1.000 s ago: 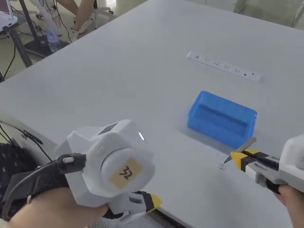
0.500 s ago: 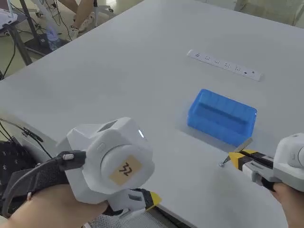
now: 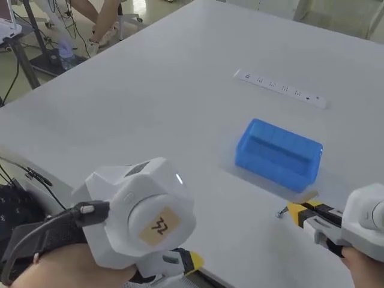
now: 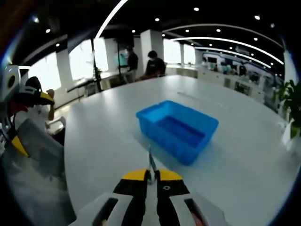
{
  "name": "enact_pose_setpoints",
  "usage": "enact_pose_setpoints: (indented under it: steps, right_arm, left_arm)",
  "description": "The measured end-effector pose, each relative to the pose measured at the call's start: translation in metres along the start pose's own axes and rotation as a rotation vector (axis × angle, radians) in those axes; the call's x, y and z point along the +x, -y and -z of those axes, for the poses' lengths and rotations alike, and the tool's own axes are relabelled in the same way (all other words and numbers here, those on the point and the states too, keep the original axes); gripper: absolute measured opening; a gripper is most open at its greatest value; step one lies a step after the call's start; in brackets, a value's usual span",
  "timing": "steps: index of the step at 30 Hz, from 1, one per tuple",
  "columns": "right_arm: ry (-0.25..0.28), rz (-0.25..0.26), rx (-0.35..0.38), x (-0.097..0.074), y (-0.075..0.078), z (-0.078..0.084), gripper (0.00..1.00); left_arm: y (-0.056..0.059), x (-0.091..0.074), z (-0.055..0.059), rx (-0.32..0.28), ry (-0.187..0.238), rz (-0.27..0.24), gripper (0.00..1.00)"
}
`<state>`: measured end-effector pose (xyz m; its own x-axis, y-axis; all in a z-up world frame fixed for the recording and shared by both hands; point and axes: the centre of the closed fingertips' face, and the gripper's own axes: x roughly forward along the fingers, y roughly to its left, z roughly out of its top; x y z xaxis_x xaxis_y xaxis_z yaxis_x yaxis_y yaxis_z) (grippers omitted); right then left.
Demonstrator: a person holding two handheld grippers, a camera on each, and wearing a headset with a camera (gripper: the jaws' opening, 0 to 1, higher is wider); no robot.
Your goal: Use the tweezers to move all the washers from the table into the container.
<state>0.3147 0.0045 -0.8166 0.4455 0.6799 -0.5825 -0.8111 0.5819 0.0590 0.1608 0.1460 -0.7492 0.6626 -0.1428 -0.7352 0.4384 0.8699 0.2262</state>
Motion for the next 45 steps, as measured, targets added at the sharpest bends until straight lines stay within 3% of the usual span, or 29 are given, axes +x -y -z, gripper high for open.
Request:
enact_pose_setpoints:
  steps: [8, 14, 18, 27, 35, 40, 42, 45]
  right_arm:
    - [-0.027, 0.009, -0.081, 0.003, -0.003, -0.001, 0.03]
    - [-0.045, 0.004, -0.107, 0.004, -0.004, -0.002, 0.03]
    - [-0.028, -0.001, -0.085, 0.001, -0.003, -0.007, 0.03]
    - [0.032, 0.010, -0.079, -0.010, -0.002, -0.038, 0.03]
    - [0.092, 0.033, -0.081, -0.009, 0.009, -0.064, 0.03]
    - [0.116, 0.053, -0.083, -0.008, 0.018, -0.079, 0.03]
    - [0.127, 0.062, -0.077, -0.006, 0.023, -0.084, 0.03]
    - [0.131, 0.084, -0.079, -0.005, 0.030, -0.090, 0.03]
  left_arm:
    - [0.001, 0.000, -0.002, 0.009, 0.004, 0.002, 0.92]
    - [0.000, -0.002, -0.001, 0.007, 0.004, -0.005, 0.92]
    - [-0.001, -0.003, 0.002, 0.003, 0.000, -0.009, 0.92]
    - [0.000, -0.001, 0.002, 0.003, -0.003, -0.005, 0.92]
    - [0.001, -0.001, 0.002, 0.004, 0.000, 0.000, 0.92]
    - [0.009, -0.004, -0.010, -0.065, 0.068, 0.056, 0.99]
    - [0.007, -0.006, -0.013, -0.077, 0.085, 0.052, 0.99]
    - [0.007, -0.005, -0.013, -0.067, 0.075, 0.044, 0.99]
